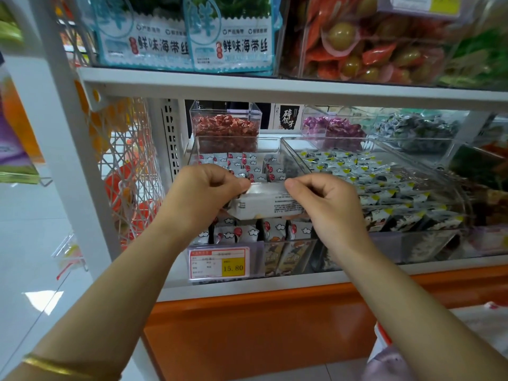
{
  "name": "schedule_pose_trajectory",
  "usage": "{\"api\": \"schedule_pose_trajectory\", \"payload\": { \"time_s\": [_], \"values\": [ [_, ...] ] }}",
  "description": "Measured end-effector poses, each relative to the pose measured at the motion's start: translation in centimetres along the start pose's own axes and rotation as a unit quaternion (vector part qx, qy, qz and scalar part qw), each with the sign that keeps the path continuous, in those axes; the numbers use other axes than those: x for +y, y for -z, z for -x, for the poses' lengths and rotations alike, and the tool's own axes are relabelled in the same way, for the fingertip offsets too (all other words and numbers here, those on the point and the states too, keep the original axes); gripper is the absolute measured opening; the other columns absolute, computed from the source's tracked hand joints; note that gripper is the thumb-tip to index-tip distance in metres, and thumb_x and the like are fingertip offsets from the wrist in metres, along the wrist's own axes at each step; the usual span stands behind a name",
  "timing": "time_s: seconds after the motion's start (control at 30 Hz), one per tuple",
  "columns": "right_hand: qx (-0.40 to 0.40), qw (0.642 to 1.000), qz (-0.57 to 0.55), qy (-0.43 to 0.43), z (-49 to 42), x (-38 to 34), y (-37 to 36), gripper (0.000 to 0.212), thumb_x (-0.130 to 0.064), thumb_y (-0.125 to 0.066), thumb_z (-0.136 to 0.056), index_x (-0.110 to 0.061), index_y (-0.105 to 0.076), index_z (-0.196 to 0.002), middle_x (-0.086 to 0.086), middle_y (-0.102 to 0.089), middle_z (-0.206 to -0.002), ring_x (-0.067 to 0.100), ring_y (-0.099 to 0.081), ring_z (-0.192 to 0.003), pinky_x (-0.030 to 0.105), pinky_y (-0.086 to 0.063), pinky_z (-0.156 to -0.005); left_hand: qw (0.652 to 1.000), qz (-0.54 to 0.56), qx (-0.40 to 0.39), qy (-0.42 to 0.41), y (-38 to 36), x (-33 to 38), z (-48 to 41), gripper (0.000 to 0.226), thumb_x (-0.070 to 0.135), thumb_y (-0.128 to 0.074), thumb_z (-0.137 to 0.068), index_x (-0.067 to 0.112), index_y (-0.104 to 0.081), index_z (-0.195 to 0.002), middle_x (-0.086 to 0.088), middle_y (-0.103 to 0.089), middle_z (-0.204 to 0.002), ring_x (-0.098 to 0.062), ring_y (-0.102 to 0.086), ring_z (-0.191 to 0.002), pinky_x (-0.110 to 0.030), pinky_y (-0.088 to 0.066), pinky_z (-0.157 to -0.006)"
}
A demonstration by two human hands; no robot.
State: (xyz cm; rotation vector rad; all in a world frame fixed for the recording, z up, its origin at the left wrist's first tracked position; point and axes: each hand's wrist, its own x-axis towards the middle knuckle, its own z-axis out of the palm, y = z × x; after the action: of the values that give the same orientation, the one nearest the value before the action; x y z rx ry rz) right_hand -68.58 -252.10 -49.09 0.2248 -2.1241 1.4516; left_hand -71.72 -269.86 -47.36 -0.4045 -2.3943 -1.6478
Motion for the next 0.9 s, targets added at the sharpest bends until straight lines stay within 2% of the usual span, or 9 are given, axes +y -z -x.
{"api": "schedule_pose_trajectory", "payload": {
  "time_s": [0.1,0.2,0.23,0.37,0.47,0.6,0.7,0.77,0.9],
  "values": [
    [0.021,1.000,-0.009,-0.005,-0.1,0.2,-0.1,0.023,-0.019,-0.062,-0.088,-0.007,-0.069,-0.070,0.014,-0.063,-0.066,0.023,-0.061,-0.066,0.036,-0.054,-0.067,0.998,0.037,-0.047,0.023,-0.1,0.2,0.1,0.018,0.030,-0.066,-0.080,0.014,-0.072,-0.076,-0.006,-0.069,-0.077,-0.011,-0.067,-0.063,-0.019,-0.055,-0.056],
    [0.020,0.999,-0.031,-0.028,-0.3,0.4,0.1,0.025,-0.019,-0.062,-0.089,0.000,-0.068,-0.073,0.024,-0.063,-0.073,0.040,-0.062,-0.073,0.057,-0.052,-0.069,0.992,0.020,-0.119,0.028,0.0,0.3,0.4,0.016,0.028,-0.072,-0.075,0.027,-0.067,-0.090,-0.001,-0.067,-0.091,-0.010,-0.068,-0.075,-0.011,-0.051,-0.058],
    [0.011,0.998,-0.046,-0.046,-0.3,0.4,0.3,0.025,-0.018,-0.061,-0.089,-0.002,-0.068,-0.072,0.022,-0.065,-0.074,0.040,-0.063,-0.075,0.056,-0.054,-0.069,0.993,0.003,-0.120,0.021,0.0,0.3,0.4,0.018,0.024,-0.072,-0.076,0.030,-0.065,-0.092,0.001,-0.067,-0.091,-0.009,-0.067,-0.075,-0.008,-0.048,-0.058],
    [-0.047,0.973,-0.178,-0.142,-1.0,0.5,1.1,0.022,-0.012,-0.061,-0.088,-0.005,-0.069,-0.069,0.003,-0.071,-0.067,0.022,-0.071,-0.070,0.032,-0.058,-0.051,0.994,0.011,-0.106,0.013,0.3,0.4,0.3,0.021,0.019,-0.068,-0.082,0.034,-0.065,-0.095,0.006,-0.067,-0.089,-0.003,-0.065,-0.076,-0.007,-0.048,-0.062],
    [-0.062,0.961,-0.211,-0.166,-1.2,0.6,1.5,0.019,-0.012,-0.061,-0.087,-0.002,-0.067,-0.072,0.002,-0.071,-0.066,0.022,-0.071,-0.069,0.029,-0.056,-0.048,0.994,0.016,-0.106,0.014,0.2,0.3,0.2,0.022,0.018,-0.066,-0.083,0.033,-0.066,-0.100,0.006,-0.068,-0.089,-0.003,-0.065,-0.078,-0.009,-0.051,-0.068],
    [-0.052,0.968,-0.188,-0.158,-1.1,0.9,1.2,0.020,-0.020,-0.060,-0.088,-0.005,-0.069,-0.080,0.006,-0.073,-0.076,0.022,-0.072,-0.073,0.030,-0.059,-0.056,0.993,0.031,-0.102,0.044,-0.1,-0.1,0.1,0.021,0.019,-0.063,-0.087,0.023,-0.067,-0.107,0.000,-0.071,-0.094,-0.012,-0.069,-0.086,-0.025,-0.055,-0.080],
    [-0.087,0.972,-0.174,-0.131,-0.8,0.7,0.8,0.034,-0.033,-0.065,-0.077,-0.016,-0.066,-0.106,0.007,-0.070,-0.102,0.017,-0.071,-0.083,0.031,-0.058,-0.075,0.991,0.089,-0.064,0.082,-0.3,-0.4,-0.2,0.011,0.016,-0.059,-0.089,0.012,-0.069,-0.091,-0.008,-0.071,-0.093,-0.015,-0.071,-0.081,-0.019,-0.056,-0.069],
    [-0.115,0.988,-0.066,-0.080,-0.6,0.7,0.5,0.043,-0.030,-0.070,-0.077,-0.028,-0.058,-0.119,0.002,-0.066,-0.114,0.014,-0.070,-0.087,0.029,-0.055,-0.084,0.989,0.108,-0.034,0.096,-0.4,-0.6,-0.3,0.012,0.016,-0.059,-0.090,0.012,-0.069,-0.085,-0.010,-0.071,-0.089,-0.017,-0.071,-0.078,-0.020,-0.057,-0.066],
    [-0.058,0.997,-0.025,-0.039,-1.1,0.3,0.1,0.025,-0.016,-0.064,-0.085,-0.023,-0.063,-0.109,0.004,-0.068,-0.105,0.006,-0.069,-0.070,0.017,-0.055,-0.062,0.988,0.113,-0.014,0.104,-0.7,-0.6,-0.8,0.019,0.023,-0.053,-0.093,0.009,-0.065,-0.099,-0.009,-0.070,-0.088,-0.018,-0.072,-0.074,-0.025,-0.059,-0.063]
  ]
}}
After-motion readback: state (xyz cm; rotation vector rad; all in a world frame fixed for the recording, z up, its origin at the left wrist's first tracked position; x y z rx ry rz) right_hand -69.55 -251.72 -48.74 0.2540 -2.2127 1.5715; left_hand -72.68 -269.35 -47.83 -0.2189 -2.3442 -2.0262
